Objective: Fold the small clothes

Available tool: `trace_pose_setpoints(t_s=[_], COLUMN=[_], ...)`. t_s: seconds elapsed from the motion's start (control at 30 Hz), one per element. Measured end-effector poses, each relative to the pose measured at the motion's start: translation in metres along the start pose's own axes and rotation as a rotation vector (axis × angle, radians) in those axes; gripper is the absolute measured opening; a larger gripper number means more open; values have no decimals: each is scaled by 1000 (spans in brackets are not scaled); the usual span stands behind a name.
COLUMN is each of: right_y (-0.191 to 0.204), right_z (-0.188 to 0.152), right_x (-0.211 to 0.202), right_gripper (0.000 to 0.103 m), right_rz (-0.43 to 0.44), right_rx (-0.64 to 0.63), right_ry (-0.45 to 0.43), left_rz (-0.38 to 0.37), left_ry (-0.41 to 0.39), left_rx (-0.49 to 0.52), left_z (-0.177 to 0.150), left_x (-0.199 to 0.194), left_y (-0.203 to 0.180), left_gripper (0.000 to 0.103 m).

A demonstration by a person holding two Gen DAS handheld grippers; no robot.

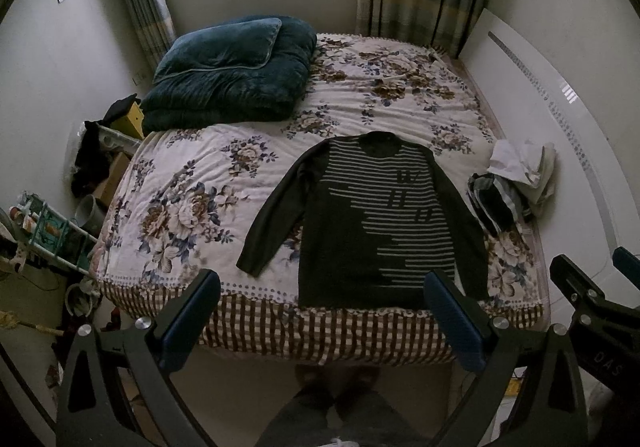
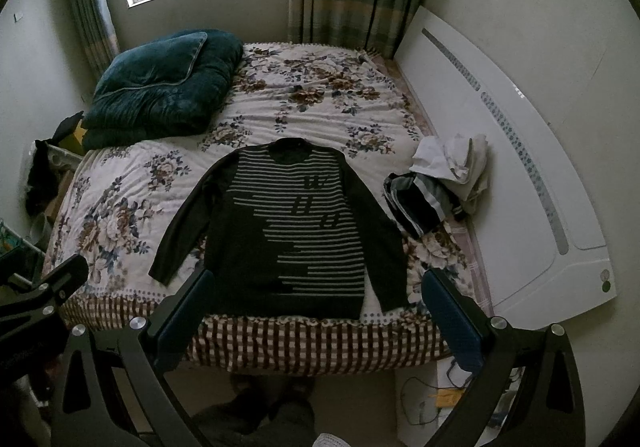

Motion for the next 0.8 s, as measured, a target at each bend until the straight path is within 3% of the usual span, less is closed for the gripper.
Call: trace_pose_setpoints(t_s=[0.8], right_y=[-1], right_z=[0], right_x=[0], right_gripper=[103], right_rz=[0], right_rx=[0], right_ry=[0], left_rz=[-1], left_ry=[-4], left_rx=[-3], left_z=[10], left_x=[-2], left_y=[8], left_gripper=[103])
Point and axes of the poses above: each gripper's, at about its wrist camera, not at the fingertips, and x roughly the way its jaws point, y to its left, z to its top, the point moved 9 cm from there along x, roughly the way its jaws point, and after that the axes turned 8 degrees about z, right-handed, at the moved point
